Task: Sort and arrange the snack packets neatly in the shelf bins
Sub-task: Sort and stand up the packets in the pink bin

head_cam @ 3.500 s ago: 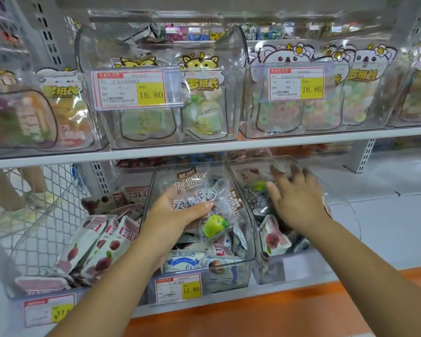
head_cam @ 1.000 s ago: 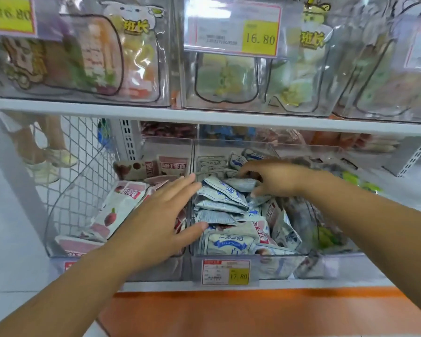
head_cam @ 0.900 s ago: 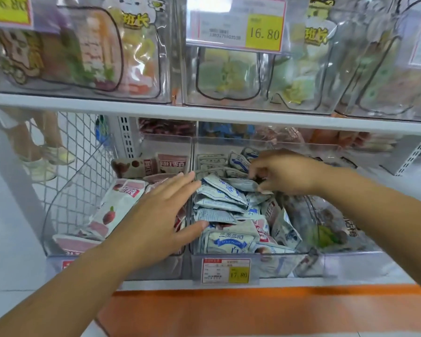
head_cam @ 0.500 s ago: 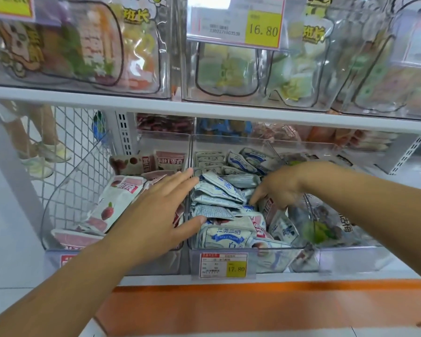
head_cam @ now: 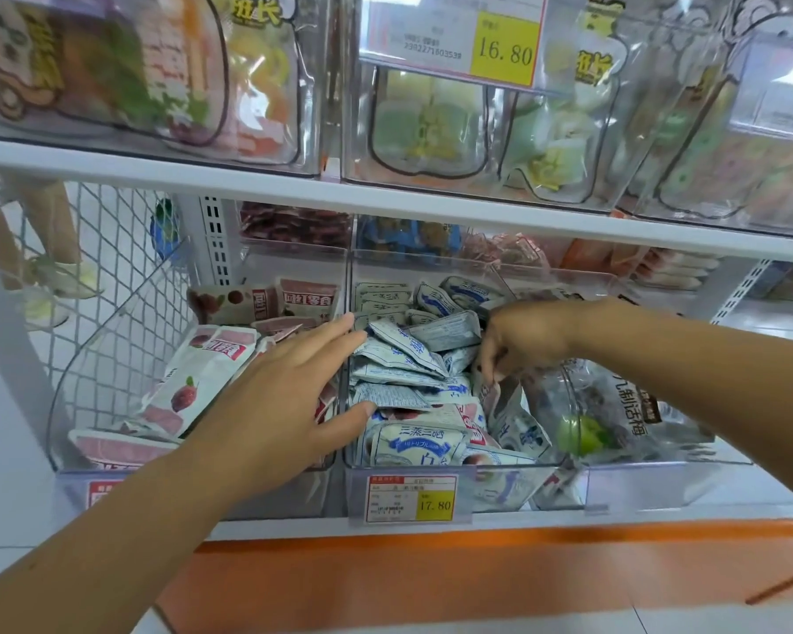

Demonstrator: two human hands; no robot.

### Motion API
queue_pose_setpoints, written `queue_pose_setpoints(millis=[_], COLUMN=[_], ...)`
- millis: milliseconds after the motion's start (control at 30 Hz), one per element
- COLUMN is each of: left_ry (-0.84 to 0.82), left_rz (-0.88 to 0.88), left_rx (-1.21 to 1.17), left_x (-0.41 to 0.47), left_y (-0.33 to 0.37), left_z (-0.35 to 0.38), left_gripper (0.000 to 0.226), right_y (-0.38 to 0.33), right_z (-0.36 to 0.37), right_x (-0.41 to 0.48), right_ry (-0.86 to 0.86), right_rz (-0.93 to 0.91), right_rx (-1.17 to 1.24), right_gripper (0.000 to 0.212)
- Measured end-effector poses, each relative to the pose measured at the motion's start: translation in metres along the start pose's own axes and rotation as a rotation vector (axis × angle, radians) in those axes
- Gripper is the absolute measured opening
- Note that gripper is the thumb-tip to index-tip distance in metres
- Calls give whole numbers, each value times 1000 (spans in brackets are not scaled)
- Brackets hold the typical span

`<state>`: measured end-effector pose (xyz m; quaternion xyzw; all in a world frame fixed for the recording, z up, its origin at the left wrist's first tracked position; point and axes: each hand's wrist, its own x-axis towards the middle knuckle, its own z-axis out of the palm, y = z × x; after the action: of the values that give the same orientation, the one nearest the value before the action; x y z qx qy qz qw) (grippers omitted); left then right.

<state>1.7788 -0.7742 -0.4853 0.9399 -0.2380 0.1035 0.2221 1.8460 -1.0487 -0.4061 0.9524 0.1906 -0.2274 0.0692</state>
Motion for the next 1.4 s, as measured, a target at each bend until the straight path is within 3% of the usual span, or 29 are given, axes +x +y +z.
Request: queue_pose_setpoints(millis=[167, 400, 467, 533, 600, 633, 700, 733, 800, 867, 967, 1033, 1100, 1400], left_ry=[-12, 28, 59, 179, 305, 362, 432, 436, 399, 345, 128, -15, -44, 37], left_rz=[-15, -32, -45, -108, -236, -309, -427, -471, -506, -406, -109, -61, -52, -24], left_rx=[0, -190, -346, -554, -720, -755, -717, -649, -315, -18, 2, -32, -17, -42], left_x=[0, 5, 5, 5, 7, 7, 5, 4, -2, -8, -11, -14, -13, -12], left_y=[4, 46, 61, 71, 70, 62, 40, 24, 3, 4, 20, 21, 14, 21], left_z=[-4, -8, -7, -10, -20, -27, -41, -44, -44, -36, -19, -12, -13, -18], left_gripper=[76, 84, 63, 32, 19, 16, 13, 21, 63, 84, 57, 53, 59, 64], right_y=[7, -27, -49, -65, -66, -61, -46, -40, -36, -39, -41, -38, -36, -24], right_z=[2, 14, 18, 20, 24, 29, 40, 46, 54, 55, 52, 52, 53, 29], right_x=[-14, -43, -45, -46, -45, -44, -41, -40, -37, -32, -21, -10, -4, -47], right_ry=[238, 955, 998, 913, 787, 746, 662, 570, 348, 217, 118, 67, 69, 544], right_rz=[-50, -70, -97, -147, -200, -184, -96, -58, -22, -6, 7, 22, 30, -117], right_rx=[152, 849, 1063, 1261, 1363, 1325, 1010, 796, 396, 186, 107, 82, 96, 441], right_gripper=[20, 13, 12, 13, 14, 16, 15, 13, 15, 26, 48, 57, 63, 61])
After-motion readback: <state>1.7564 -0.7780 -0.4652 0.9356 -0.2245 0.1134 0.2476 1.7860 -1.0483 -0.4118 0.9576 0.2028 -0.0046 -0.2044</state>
